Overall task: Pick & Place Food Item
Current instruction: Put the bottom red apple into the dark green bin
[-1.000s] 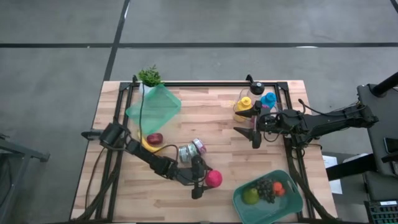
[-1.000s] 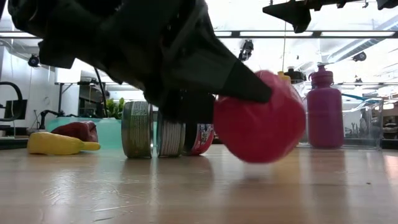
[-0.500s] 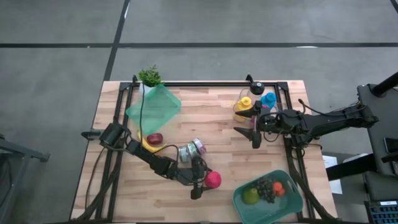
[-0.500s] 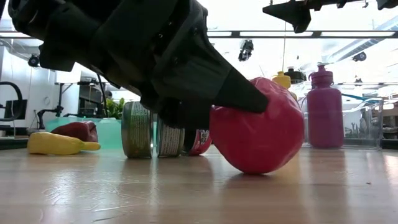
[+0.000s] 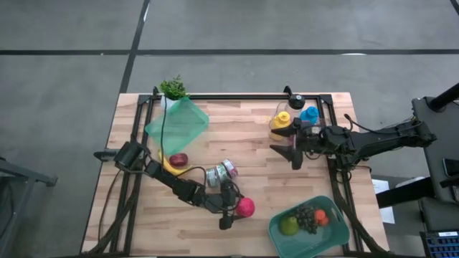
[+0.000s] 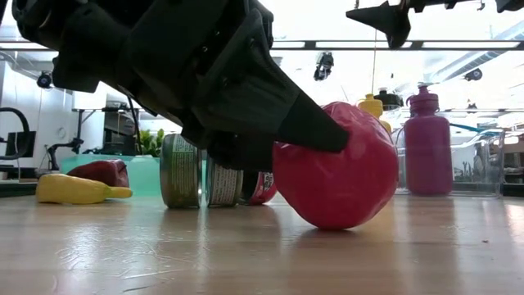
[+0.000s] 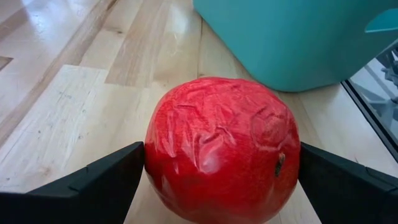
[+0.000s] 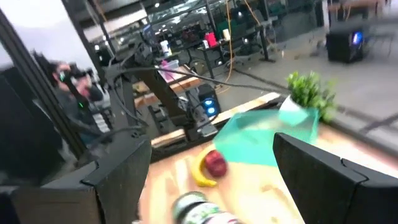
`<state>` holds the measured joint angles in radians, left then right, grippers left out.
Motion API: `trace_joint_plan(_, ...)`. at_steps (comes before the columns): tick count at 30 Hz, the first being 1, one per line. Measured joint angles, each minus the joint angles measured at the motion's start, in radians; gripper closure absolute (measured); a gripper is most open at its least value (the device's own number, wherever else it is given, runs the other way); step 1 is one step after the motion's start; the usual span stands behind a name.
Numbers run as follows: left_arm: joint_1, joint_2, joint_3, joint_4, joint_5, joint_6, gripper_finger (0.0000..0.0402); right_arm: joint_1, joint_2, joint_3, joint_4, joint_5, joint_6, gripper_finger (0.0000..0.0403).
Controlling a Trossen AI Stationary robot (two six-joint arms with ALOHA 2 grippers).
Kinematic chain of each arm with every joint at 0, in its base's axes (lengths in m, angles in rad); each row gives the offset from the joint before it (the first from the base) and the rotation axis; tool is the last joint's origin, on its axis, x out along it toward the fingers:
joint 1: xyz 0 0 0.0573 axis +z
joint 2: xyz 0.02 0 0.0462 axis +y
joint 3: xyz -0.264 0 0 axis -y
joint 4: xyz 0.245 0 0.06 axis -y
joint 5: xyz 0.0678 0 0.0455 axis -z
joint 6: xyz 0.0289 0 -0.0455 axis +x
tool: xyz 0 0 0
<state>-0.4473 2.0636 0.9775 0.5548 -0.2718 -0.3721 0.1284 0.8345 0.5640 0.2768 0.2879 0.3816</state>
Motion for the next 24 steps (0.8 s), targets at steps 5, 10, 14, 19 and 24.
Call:
trace_joint_plan(5,0.000,0.000,0.000,-0.001,0.003,0.000,0.0002,0.000,0.000,0.000,0.000,0.000,0.280,0.0069)
trace_joint_plan(10,0.000,0.000,-0.001,-0.003,0.003,0.000,0.0002,-0.002,0.001,0.000,-0.012,0.002,0.436,0.0069)
trace_joint_plan(14,0.000,0.001,-0.001,-0.003,0.003,0.000,0.0002,-0.001,0.017,0.000,-0.011,0.000,0.464,0.0069)
trace_joint_plan(19,0.000,0.001,-0.001,-0.004,0.003,0.000,0.0002,0.011,0.067,0.000,-0.010,-0.119,0.638,0.0069)
trace_joint_plan(24,0.000,0.002,-0.001,-0.004,0.003,0.001,0.0002,0.076,0.161,0.002,-0.011,-0.133,0.689,0.0069)
